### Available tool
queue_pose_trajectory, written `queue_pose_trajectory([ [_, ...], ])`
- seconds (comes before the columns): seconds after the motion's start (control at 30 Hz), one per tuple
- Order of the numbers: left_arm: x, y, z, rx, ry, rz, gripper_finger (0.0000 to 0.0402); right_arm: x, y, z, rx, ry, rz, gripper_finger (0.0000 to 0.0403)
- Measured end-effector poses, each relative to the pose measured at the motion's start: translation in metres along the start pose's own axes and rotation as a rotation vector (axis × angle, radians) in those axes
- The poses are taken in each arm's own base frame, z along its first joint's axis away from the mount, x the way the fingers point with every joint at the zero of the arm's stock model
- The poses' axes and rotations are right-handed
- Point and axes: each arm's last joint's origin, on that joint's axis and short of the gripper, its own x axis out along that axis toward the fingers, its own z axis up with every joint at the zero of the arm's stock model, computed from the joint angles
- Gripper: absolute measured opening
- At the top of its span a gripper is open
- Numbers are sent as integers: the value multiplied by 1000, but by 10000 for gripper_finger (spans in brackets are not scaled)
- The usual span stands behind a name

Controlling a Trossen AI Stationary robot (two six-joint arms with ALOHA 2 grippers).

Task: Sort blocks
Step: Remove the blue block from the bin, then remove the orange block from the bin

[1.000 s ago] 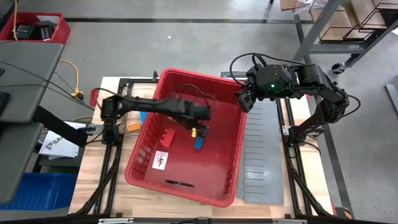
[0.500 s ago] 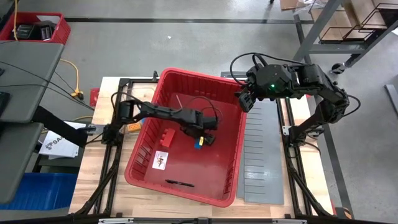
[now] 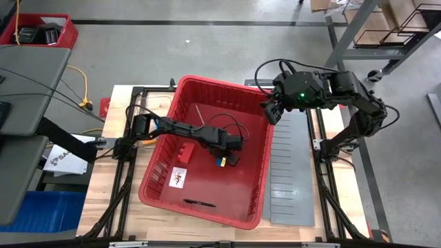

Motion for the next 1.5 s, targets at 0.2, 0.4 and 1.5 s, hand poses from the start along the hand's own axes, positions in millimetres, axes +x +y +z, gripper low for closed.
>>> queue_pose_trajectory([
  [0.2, -46, -3, 12, 36, -77, -79, 108, 0, 0, 0, -38, 0, 0, 186],
  [0.4, -155, 18, 5, 125, -255, -143, 108, -1, 0, 0, -56, -4, -4, 186],
  [1.5, -170, 254, -66, -556, -125, 269, 279, -1, 2, 6, 12, -80, -4, 186],
])
